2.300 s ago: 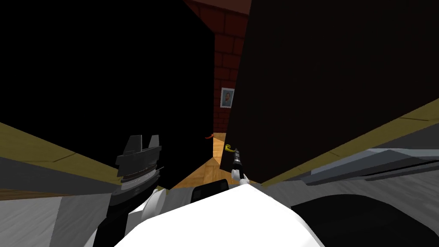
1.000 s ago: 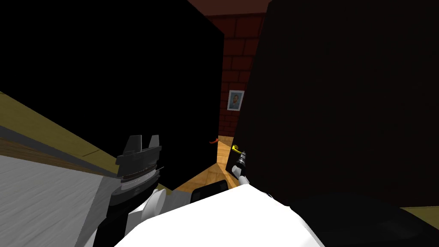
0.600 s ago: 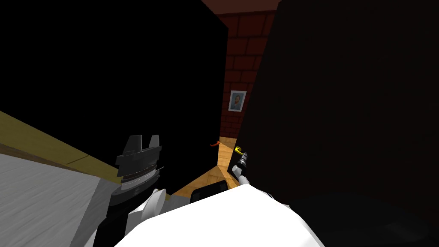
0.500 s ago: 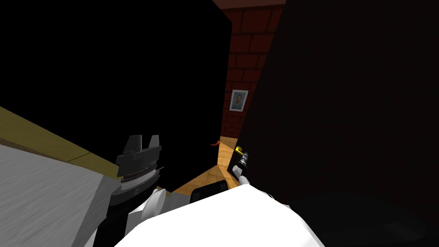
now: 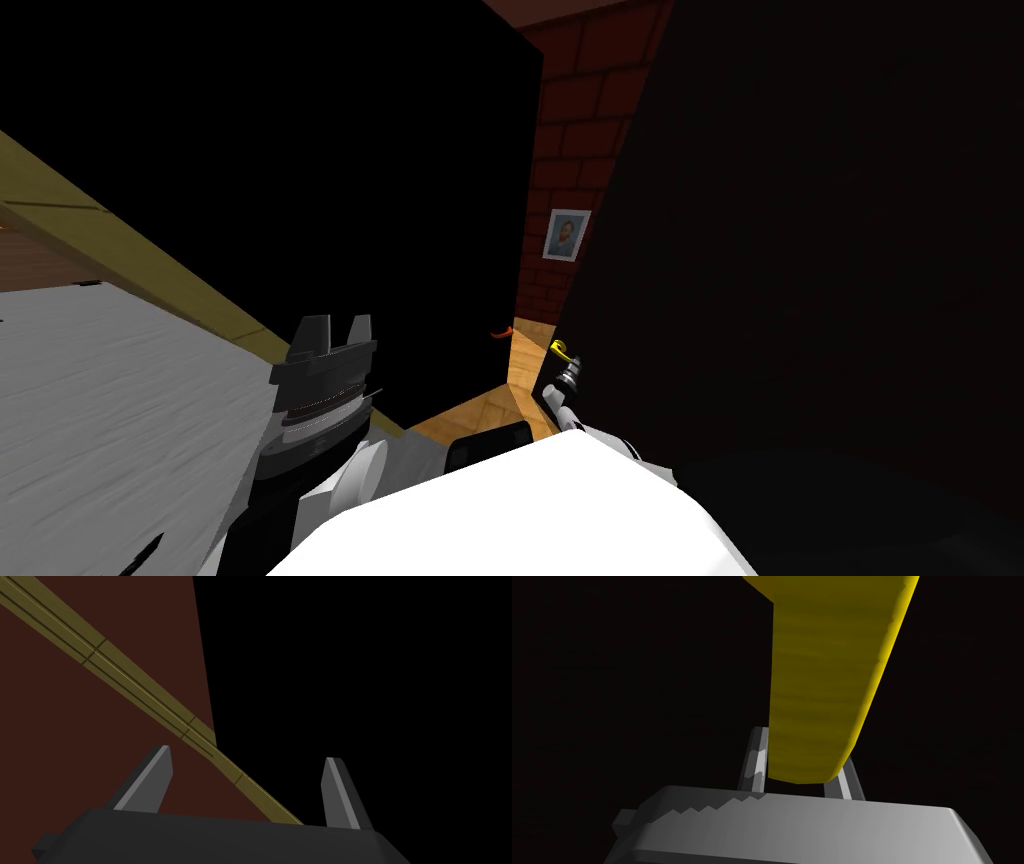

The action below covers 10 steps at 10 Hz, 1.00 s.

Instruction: Push the door open

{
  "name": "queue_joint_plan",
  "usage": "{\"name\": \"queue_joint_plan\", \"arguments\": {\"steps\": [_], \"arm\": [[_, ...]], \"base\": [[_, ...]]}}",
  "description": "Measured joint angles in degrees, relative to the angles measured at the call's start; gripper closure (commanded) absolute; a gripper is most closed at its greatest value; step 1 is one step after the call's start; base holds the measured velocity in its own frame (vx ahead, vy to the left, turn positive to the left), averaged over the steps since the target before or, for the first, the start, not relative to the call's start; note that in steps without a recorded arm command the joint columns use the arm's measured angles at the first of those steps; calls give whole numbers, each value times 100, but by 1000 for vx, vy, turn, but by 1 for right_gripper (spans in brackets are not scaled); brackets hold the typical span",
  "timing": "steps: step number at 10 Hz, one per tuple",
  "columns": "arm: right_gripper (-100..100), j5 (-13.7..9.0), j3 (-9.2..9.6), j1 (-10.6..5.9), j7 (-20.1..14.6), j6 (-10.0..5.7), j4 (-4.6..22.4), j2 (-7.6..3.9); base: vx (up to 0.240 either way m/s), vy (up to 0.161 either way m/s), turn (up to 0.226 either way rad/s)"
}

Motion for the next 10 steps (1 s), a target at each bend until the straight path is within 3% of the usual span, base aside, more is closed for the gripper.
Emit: {"name": "queue_joint_plan", "arguments": {"steps": [2,3,4,5,6,7,8,10], "arm": [[100,-31,-35,190,180,229,-515,120],[100,-67,-58,197,205,229,-562,117],[100,-86,-71,88,159,106,-354,65],[100,-166,-122,130,211,100,-472,91],[100,-201,-139,88,207,53,-391,46],[100,-256,-177,119,263,65,-525,66],[100,-274,-186,86,271,22,-487,42],[100,-368,-239,-31,203,-215,-197,-37]], "base": [[-4,6,17],[-9,-35,45],[-4,-85,166],[13,-95,100],[15,-73,88],[9,-62,38],[6,-69,75],[15,-69,95]]}}
